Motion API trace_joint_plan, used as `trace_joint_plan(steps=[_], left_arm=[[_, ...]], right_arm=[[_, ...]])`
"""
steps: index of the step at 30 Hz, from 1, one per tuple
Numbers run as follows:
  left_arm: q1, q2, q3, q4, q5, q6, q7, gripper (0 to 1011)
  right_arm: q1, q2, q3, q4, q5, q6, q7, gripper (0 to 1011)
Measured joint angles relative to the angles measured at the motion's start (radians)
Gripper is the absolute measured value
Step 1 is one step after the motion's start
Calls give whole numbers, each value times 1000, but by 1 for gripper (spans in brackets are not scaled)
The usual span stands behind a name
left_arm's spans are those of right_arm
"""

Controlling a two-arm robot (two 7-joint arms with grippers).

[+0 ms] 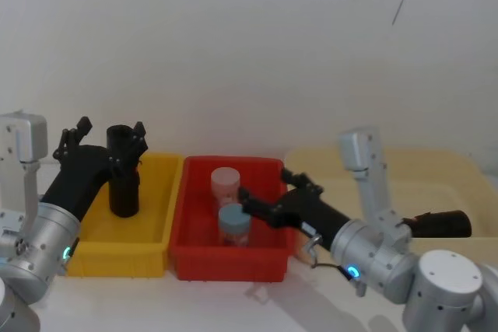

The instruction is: Pick up the garbage bag with the one hand and transfer it to the other hand.

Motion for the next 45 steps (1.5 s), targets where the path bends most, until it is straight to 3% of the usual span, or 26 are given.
trace_joint_plan(steps=[7, 15, 28, 36, 45], left_arm=[[4, 3, -5, -2, 3, -1, 7, 1002], [6, 4, -8, -4, 5, -1, 11, 1002], [7, 5, -10, -5, 7, -1, 14, 1001], [8, 5, -10, -5, 7, -1, 15, 1001], [8, 5, -11, -5, 7, -1, 15, 1001]], right_arm=[[32, -22, -54, 58, 24, 20, 73, 1001], [64, -42, -92, 125, 34, 26, 110, 1001], [92, -50, -104, 178, 46, 11, 117, 1001], [100, -40, -102, 177, 48, 3, 106, 1001], [120, -21, -123, 176, 26, 5, 95, 1001]])
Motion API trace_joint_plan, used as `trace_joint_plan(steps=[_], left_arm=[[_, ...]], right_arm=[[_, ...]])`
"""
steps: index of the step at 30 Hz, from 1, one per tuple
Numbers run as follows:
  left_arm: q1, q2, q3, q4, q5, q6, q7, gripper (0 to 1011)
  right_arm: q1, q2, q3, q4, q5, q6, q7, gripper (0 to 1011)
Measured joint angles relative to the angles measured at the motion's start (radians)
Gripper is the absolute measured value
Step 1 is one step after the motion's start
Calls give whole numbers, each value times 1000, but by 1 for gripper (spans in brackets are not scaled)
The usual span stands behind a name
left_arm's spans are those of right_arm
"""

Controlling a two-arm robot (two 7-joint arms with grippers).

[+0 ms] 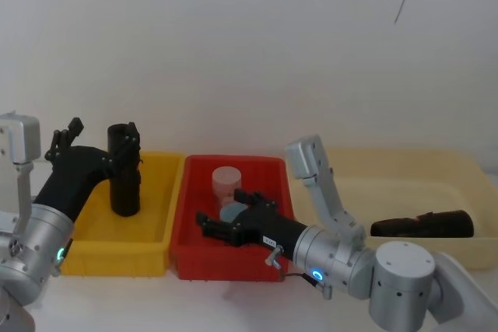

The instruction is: Pick up the garbage bag with the one hand and transfer it to the other hand.

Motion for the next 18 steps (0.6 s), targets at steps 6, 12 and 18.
trace_joint_plan(steps=[6, 12, 18], left_arm=[[0, 0, 0, 0, 0, 0, 0, 1001], [0, 0, 0, 0, 0, 0, 0, 1002], [0, 0, 0, 0, 0, 0, 0, 1001]], right_arm=[[20, 10, -22, 19, -23, 2, -4, 1001], [35, 15, -33, 37, -33, 1, -8, 1001], [49, 20, -37, 58, -40, -3, -16, 1001]])
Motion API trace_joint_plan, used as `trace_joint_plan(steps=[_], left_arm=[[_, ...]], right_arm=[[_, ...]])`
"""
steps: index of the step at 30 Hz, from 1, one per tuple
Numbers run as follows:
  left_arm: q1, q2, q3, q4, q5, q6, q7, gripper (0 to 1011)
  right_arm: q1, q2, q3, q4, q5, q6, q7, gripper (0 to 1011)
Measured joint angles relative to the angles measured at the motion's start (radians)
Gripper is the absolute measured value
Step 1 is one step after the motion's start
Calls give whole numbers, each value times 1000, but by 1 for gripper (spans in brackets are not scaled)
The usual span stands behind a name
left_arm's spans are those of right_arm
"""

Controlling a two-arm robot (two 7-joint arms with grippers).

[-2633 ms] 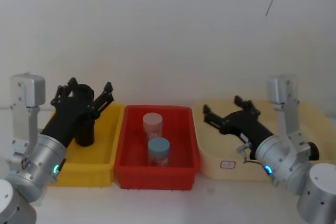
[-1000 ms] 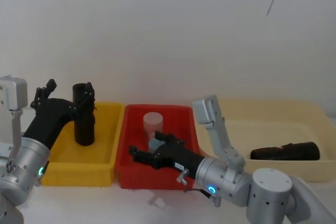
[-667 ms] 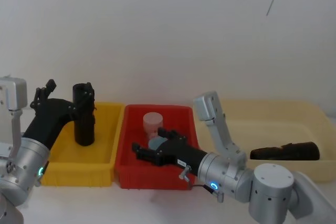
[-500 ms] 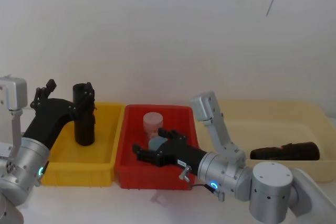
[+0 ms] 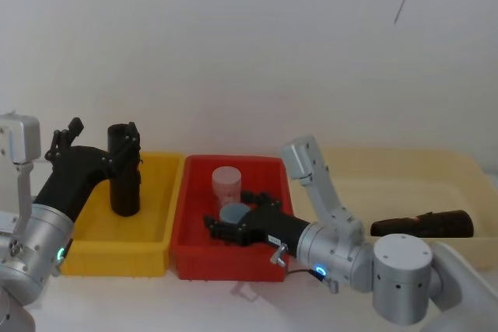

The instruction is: Pick up the garbage bag with the one hand and transfer it to the other hand.

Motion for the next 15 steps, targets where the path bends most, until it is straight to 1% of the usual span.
trace_joint_plan(steps=[15], left_arm=[[0, 0, 0, 0, 0, 0, 0, 1002]], right_arm=[[24, 2, 5, 40, -2, -6, -12, 1001]])
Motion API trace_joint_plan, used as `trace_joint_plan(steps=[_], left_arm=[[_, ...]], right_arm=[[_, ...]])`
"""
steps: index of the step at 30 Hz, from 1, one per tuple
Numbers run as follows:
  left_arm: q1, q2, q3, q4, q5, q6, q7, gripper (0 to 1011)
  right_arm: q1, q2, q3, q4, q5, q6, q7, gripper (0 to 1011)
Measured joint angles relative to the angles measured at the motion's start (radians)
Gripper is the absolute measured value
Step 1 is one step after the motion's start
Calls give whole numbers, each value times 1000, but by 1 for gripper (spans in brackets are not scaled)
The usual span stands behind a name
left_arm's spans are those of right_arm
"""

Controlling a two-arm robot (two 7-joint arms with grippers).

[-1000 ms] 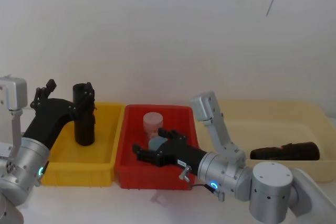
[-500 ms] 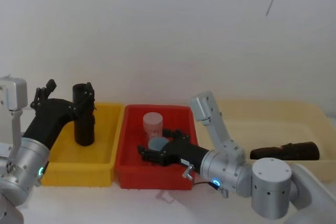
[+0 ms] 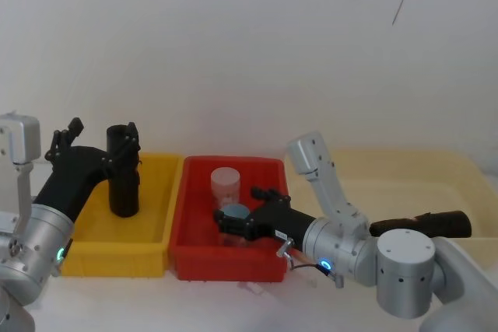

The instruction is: Pick up the garbage bag with the one hand and transfer it to the other hand.

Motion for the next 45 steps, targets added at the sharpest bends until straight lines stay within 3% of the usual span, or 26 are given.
trace_joint_plan(steps=[45], left_arm=[[0, 0, 0, 0, 0, 0, 0, 1002]], right_arm=[[22, -10, -10, 67, 16, 12, 11, 1001]])
